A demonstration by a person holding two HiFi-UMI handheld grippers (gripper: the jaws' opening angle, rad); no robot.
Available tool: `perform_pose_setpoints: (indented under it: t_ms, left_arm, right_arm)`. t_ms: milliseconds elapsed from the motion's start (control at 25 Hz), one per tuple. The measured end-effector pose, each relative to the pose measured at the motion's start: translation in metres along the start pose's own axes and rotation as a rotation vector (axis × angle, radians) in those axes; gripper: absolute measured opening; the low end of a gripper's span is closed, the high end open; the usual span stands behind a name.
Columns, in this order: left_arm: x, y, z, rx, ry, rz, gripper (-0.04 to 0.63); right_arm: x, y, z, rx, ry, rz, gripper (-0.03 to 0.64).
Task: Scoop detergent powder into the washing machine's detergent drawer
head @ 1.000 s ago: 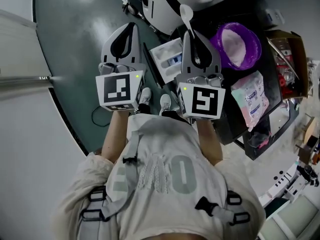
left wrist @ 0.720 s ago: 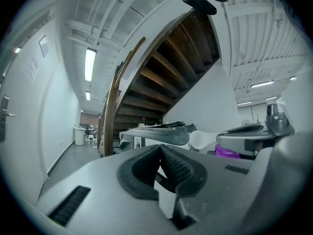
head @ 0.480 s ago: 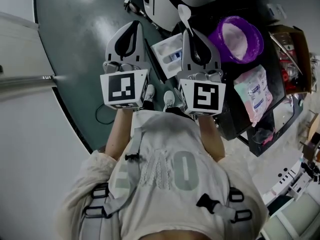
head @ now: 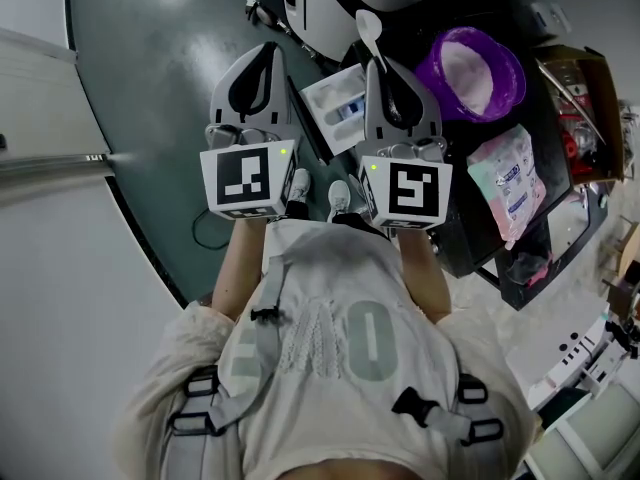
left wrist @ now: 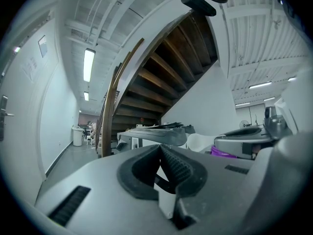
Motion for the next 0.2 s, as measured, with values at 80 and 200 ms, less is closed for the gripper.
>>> perform_pose_setpoints:
  t_ms: [80, 200]
  left_arm:
    - [-0.0011, -0.0006, 0.0001, 0.0, 0.001, -0.001, 0.02]
    - [-0.0035, -0.0001, 0.0003, 0.007, 0.016, 0.006, 0.02]
  right_arm:
    - [-0.0005, -0.0007, 0.0004, -0.001, -0.002, -0.001, 0.009]
    - [-0.0026, -0.0015, 0.0017, 0.0, -0.007, -0.002, 0.009]
Point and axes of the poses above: the fingertips, and each gripper's own axes: x forward along the fingers, y to its right, z out of its underside, the point moved 6 cm from there along -x, backward along the fingers, and after that the axes turned 12 degrees about -z, right-handed, at the moved point
